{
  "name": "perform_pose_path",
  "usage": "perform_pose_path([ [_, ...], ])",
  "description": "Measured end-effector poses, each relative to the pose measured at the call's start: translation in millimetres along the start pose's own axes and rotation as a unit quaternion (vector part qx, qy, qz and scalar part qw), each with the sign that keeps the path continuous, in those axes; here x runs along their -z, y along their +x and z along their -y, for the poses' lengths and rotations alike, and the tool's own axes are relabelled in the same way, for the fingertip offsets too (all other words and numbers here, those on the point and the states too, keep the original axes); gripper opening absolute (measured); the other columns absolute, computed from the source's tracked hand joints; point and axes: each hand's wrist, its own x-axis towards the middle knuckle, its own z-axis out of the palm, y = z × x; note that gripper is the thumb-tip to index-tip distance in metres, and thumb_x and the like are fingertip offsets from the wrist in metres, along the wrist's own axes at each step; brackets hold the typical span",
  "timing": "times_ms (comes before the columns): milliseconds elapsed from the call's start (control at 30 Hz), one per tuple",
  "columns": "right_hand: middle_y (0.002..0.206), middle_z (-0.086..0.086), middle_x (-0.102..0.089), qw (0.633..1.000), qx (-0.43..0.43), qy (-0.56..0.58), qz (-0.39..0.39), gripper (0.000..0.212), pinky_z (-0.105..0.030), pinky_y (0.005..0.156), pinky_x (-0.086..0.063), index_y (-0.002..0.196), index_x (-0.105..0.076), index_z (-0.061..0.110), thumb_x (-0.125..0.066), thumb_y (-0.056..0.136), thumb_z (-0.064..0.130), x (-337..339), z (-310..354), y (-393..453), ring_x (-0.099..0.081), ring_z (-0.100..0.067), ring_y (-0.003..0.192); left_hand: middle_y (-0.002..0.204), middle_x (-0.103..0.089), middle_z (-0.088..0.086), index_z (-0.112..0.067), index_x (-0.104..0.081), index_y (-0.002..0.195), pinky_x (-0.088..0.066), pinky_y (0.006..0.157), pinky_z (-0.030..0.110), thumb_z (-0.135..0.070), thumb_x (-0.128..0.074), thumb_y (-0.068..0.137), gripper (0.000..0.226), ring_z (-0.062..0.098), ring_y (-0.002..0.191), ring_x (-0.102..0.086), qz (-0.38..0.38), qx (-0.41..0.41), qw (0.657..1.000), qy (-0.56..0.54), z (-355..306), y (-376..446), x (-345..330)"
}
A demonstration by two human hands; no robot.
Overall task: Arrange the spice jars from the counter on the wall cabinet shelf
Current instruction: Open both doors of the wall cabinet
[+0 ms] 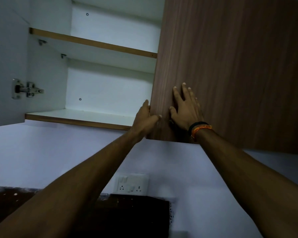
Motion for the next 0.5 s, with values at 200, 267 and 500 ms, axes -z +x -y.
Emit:
perform_pose_path([
  [200,0.167,-0.011,0.012,0.999,-0.033,0.022,-0.021,0.078,-0.057,0.123,-0.013,0.161,0.001,0.021,-0.041,0.101,0.049,-4,15,-5,0.006,-0.035,0.154,0.125,-0.064,0.004,-0.012,-0.051,0.139,-0.056,0.078,0.029,-0.004,-0.062,0.089,0.052,0.02,0.107,-0.064,0.043,0.017,0.994,-0.101,0,1,14],
  [267,0.167,-0.011,0.013,0.998,-0.048,0.034,-0.032,0.079,-0.057,0.124,-0.009,0.16,0.002,0.02,-0.034,0.101,0.057,-3,21,-9,0.008,-0.034,0.154,0.124,-0.064,0.004,-0.013,-0.051,0.139,-0.057,0.077,0.029,-0.002,-0.062,0.089,0.052,0.021,0.107,-0.064,0.054,0.005,0.993,-0.104,-2,-4,17],
  [500,0.168,-0.011,0.008,0.981,-0.1,0.097,-0.131,0.086,-0.057,0.124,-0.009,0.16,0.001,0.015,-0.032,0.099,0.064,26,46,-34,0.005,-0.03,0.155,0.108,-0.064,-0.003,-0.02,-0.057,0.121,-0.056,0.074,0.024,-0.005,-0.067,0.09,0.037,0.019,0.103,-0.064,0.107,-0.077,0.984,-0.116,-25,-37,19],
])
